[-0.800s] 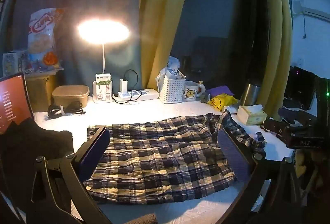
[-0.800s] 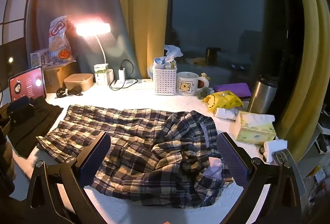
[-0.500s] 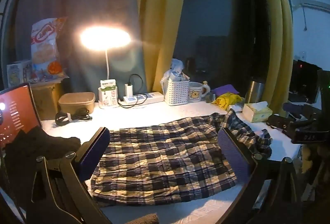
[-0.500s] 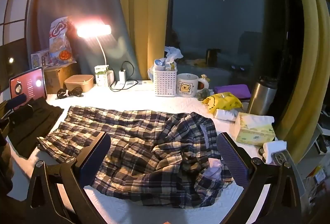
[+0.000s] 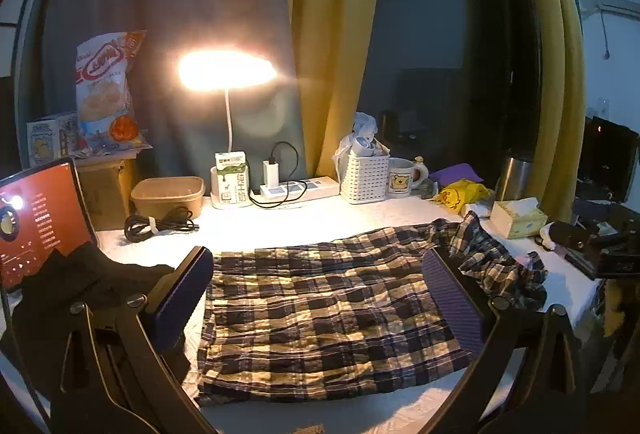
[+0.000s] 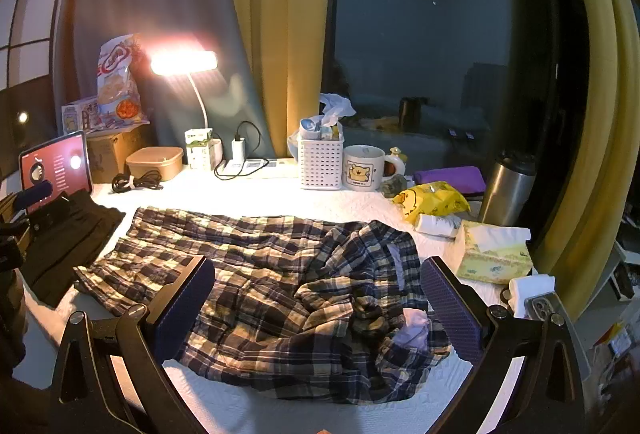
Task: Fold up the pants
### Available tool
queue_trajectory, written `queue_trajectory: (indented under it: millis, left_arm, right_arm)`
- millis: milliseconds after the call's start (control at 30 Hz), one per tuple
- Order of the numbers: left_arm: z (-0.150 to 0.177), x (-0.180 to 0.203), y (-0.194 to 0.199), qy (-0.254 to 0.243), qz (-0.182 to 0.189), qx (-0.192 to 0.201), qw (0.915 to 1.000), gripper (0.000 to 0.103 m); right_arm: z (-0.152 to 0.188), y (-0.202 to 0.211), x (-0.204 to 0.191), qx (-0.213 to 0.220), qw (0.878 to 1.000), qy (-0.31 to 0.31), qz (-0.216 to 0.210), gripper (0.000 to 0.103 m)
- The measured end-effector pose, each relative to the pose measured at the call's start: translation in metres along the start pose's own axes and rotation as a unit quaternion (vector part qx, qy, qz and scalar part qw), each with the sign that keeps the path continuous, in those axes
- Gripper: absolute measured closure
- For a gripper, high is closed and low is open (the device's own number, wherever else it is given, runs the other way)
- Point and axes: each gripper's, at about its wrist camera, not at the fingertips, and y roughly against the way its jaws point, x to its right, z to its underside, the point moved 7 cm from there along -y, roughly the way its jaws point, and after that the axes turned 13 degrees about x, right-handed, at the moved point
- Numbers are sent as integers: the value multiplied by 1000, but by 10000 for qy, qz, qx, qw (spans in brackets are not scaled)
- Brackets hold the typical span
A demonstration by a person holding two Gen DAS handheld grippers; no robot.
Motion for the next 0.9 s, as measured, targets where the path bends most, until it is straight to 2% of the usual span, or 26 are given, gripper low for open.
queue_trajectory:
  millis: [467, 900]
  left_arm:
    - [-1, -13, -4, -63, -180, 53, 9998, 0]
    - [2, -15, -5, 38, -129, -14, 9999, 0]
  right_arm:
    - [-4, 3, 0, 58, 9999, 109, 87, 0]
    - [-3, 3, 0, 51, 9999, 113, 84, 0]
